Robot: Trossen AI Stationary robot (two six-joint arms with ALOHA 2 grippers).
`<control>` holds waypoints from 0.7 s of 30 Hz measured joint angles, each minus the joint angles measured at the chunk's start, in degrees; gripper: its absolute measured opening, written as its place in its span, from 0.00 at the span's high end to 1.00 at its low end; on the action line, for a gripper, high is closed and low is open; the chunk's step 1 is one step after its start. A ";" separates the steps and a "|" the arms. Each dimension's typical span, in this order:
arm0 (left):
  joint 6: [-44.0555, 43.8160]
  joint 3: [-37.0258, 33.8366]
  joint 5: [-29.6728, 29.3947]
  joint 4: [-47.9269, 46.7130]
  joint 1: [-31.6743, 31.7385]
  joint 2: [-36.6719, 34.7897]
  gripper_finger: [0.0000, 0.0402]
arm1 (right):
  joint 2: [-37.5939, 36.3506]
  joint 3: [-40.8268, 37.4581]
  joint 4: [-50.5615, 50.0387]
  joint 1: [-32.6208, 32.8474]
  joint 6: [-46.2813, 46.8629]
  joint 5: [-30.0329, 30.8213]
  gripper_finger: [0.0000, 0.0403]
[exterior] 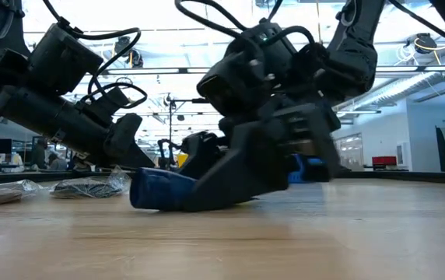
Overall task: Pick & Place Travel size toiletries
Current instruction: Put the blue shave cream into the right blue bin
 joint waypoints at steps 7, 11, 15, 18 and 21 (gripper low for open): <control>0.02 0.00 0.02 0.00 -0.01 0.00 0.73 | 0.00 -0.39 -0.08 -1.00 5.52 8.25 0.53; 0.02 0.00 0.04 0.00 -0.02 0.00 0.73 | 0.17 -4.15 6.94 -1.86 10.59 13.11 0.59; 0.04 0.00 0.07 0.00 0.00 0.00 0.73 | 0.13 -10.63 17.83 -3.00 17.59 21.75 0.64; 0.10 0.00 0.72 0.00 -0.01 0.00 0.73 | -1.20 -16.09 25.07 -3.37 21.14 26.04 0.66; 0.38 0.00 0.79 -0.11 -0.02 0.00 0.73 | -4.70 -21.60 28.52 -3.55 23.21 29.47 0.66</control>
